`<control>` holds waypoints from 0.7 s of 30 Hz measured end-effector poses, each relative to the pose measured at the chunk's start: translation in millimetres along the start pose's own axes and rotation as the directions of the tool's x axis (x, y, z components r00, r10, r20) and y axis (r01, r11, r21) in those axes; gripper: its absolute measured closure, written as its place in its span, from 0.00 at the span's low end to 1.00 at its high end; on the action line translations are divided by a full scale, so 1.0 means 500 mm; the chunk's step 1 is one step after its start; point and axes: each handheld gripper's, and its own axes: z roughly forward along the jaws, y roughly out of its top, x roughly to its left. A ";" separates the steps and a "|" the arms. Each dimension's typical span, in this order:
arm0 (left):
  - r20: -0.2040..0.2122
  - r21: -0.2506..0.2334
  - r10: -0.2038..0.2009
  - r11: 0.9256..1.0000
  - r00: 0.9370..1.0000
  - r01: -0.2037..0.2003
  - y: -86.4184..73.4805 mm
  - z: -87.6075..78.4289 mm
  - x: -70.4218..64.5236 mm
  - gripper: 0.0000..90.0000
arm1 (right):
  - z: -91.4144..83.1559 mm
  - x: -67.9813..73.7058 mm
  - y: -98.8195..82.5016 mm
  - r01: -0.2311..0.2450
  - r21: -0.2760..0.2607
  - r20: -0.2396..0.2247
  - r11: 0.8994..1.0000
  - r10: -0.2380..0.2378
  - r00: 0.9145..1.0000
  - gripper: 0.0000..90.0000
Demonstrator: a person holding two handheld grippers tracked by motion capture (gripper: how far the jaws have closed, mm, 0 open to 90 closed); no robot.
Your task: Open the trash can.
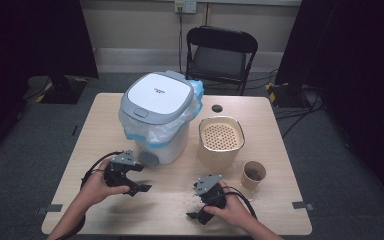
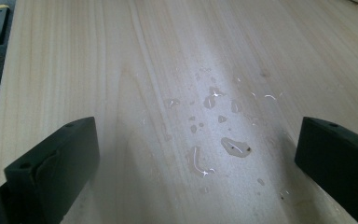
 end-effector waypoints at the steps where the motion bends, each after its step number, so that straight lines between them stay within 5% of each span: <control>1: -0.008 0.015 -0.004 1.000 1.000 0.004 0.001 -0.004 0.000 0.18 | 0.000 0.000 0.000 0.001 0.000 0.000 1.000 -0.001 1.000 0.00; 11: 0.014 0.015 -0.090 0.996 0.996 0.090 0.015 -0.035 -0.014 0.24 | 0.000 0.000 0.000 0.000 0.001 0.000 1.000 0.000 1.000 0.00; 21: 0.022 0.003 -0.120 0.993 0.992 0.120 0.034 -0.060 -0.016 0.40 | 0.000 0.000 0.000 0.000 0.001 0.000 1.000 0.000 1.000 0.00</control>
